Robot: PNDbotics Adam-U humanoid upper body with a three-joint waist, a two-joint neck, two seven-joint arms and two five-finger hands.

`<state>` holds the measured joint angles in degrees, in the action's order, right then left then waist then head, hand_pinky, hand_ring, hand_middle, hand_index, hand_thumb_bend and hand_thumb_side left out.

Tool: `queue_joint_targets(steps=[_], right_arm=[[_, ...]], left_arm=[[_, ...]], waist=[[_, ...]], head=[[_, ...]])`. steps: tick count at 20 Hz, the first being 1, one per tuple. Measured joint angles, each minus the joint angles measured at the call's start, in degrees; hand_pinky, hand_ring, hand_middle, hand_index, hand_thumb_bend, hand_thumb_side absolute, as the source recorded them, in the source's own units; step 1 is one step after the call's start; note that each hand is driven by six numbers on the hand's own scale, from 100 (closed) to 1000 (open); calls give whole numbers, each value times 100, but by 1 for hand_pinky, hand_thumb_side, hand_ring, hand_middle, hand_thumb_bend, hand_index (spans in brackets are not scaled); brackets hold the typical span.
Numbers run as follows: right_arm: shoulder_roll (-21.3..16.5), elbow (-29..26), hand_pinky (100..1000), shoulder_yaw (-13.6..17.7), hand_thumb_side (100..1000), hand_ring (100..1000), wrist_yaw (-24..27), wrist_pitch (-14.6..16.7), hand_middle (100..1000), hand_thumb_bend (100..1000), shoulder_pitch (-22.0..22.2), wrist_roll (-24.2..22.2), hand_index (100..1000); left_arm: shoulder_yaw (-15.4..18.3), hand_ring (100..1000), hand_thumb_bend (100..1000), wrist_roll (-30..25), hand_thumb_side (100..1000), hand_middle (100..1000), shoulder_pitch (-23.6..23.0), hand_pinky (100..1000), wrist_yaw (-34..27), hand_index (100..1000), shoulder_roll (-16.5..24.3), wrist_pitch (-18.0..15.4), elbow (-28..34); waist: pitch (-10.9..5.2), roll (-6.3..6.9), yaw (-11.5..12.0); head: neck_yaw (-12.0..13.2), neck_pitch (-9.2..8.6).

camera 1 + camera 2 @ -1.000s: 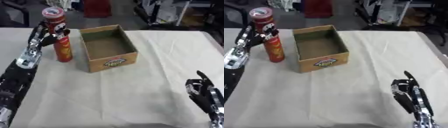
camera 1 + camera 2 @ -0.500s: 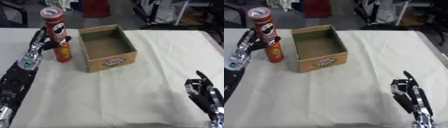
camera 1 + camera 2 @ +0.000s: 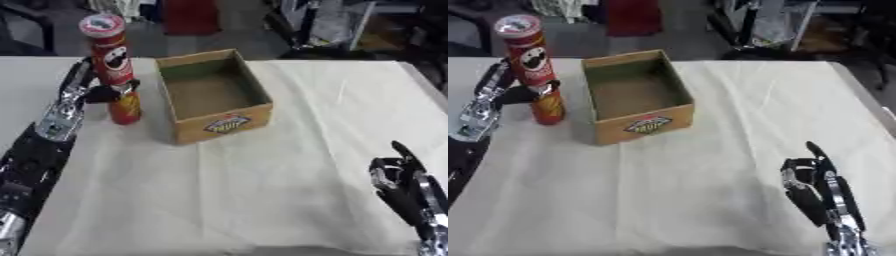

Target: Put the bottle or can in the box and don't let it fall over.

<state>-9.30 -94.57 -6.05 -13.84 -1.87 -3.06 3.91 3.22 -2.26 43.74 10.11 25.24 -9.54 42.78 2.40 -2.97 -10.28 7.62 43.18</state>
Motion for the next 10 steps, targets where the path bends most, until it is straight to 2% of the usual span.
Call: queue_joint_targets(steps=[3,10], right_arm=[[0,0,745,0,500,665,0,4,666,100,-1,-4,1000],[2,0,744,0,500,665,0,7,666,100,-22,-6,1000]], left_arm=[[-16,814,309,7,100,413,14,912,-13,580,-5,32,7],[-23,799,272,99,100,370,35,908,-279,531,-9,59,322]], waist=[[0,0,-11],[0,0,-24]], head=[[-5,0],[-11,0]])
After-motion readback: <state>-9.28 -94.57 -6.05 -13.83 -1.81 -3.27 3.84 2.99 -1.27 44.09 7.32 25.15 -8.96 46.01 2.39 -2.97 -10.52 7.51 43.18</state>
